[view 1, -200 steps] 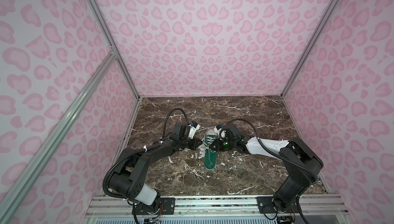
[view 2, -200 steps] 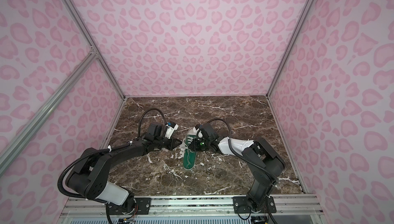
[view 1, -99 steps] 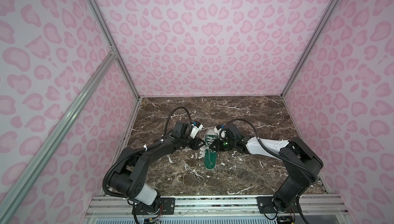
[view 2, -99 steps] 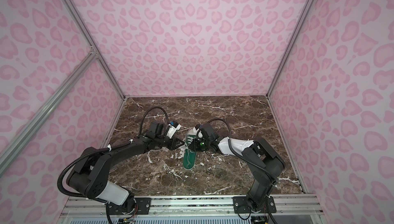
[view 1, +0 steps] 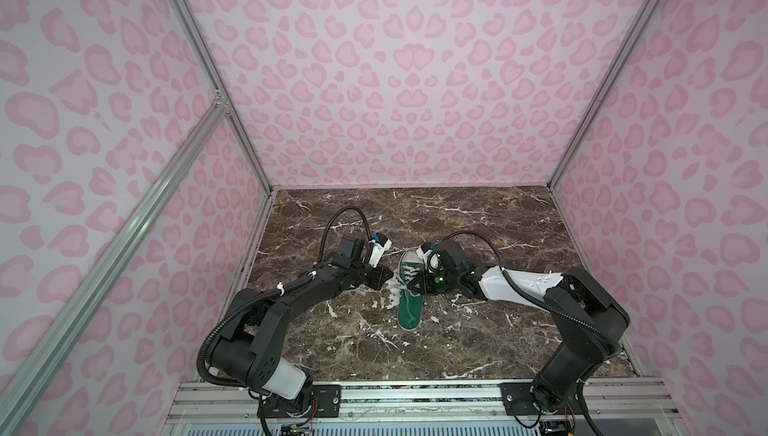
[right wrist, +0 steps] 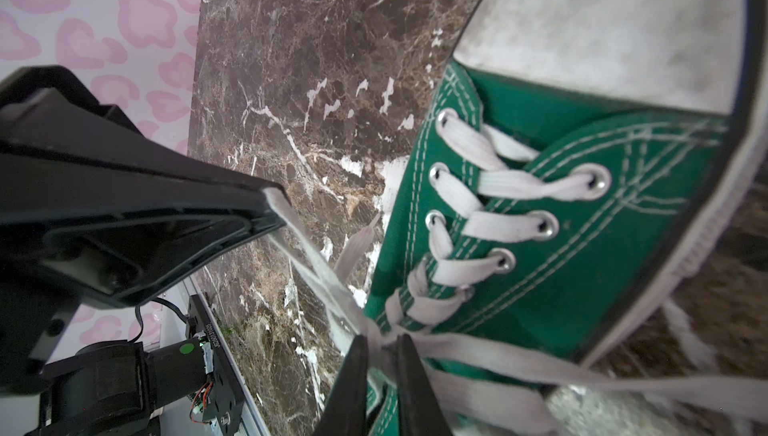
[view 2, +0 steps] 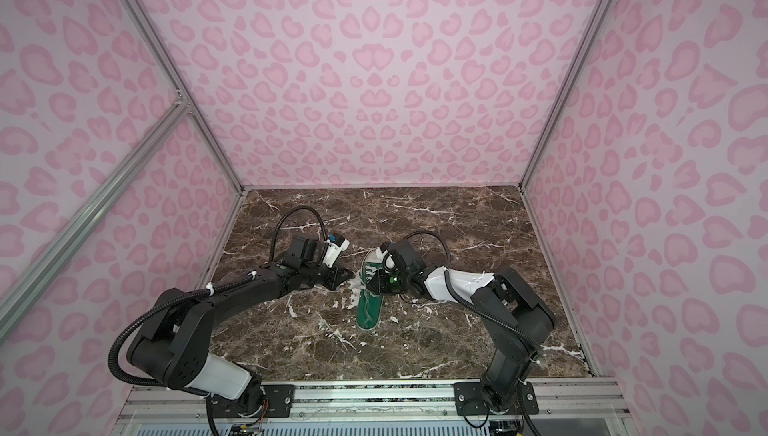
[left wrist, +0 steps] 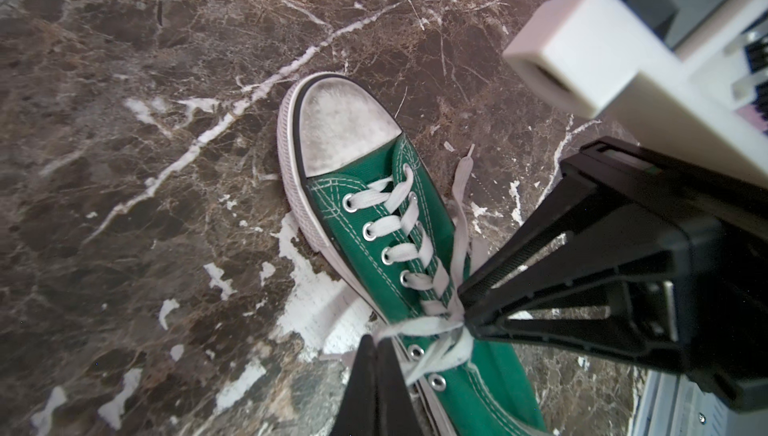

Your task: Tie the shoes

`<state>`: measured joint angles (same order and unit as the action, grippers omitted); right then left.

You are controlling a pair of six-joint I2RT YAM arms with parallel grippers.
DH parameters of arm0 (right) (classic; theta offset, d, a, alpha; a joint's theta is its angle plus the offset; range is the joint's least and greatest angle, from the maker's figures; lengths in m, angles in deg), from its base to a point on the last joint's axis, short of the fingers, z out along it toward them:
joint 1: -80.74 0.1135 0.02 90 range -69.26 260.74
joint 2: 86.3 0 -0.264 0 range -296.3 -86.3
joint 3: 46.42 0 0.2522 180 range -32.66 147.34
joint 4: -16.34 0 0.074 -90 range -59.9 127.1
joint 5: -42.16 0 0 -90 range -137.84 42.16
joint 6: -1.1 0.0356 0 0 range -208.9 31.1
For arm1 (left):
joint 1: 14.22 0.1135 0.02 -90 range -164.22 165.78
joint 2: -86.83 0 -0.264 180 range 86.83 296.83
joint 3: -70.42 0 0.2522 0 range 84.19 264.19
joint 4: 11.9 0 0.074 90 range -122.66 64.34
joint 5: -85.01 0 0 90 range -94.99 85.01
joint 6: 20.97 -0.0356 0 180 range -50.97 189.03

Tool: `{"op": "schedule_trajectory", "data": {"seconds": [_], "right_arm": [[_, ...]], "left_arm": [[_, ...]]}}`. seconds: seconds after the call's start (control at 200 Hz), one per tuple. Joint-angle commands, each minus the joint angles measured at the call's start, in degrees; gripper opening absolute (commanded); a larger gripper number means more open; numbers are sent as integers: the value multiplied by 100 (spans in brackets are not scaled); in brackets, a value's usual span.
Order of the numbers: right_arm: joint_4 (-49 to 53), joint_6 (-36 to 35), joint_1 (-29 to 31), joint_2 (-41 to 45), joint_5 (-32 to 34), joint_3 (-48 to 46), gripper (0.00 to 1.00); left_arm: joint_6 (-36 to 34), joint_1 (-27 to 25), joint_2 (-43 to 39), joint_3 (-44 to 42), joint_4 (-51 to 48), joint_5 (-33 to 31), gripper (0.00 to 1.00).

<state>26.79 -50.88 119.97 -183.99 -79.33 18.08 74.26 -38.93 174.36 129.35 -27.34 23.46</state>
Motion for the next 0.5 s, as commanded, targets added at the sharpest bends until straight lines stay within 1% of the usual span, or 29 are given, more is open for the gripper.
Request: {"op": "schedule_trajectory", "data": {"seconds": [0.0,0.09,0.205,0.3,0.35,0.385,0.45,0.495], "right_arm": [[182,27,33,-56,153,18,16],[355,-90,42,-93,221,94,16],[327,-57,42,-76,267,33,16],[317,-71,53,-70,206,46,16],[270,-21,52,-29,116,67,16],[203,31,64,13,90,59,16],[185,40,90,54,89,77,17],[213,31,82,49,90,98,17]], "left_arm": [[149,36,87,134,34,-116,3],[272,36,124,183,-42,-335,3],[302,34,61,159,-84,-427,3],[175,35,3,121,-137,-285,4],[85,19,-25,78,-59,101,13],[89,25,-41,55,-15,340,17],[120,27,-91,-9,52,536,27],[116,26,-126,-30,62,513,32]]}}
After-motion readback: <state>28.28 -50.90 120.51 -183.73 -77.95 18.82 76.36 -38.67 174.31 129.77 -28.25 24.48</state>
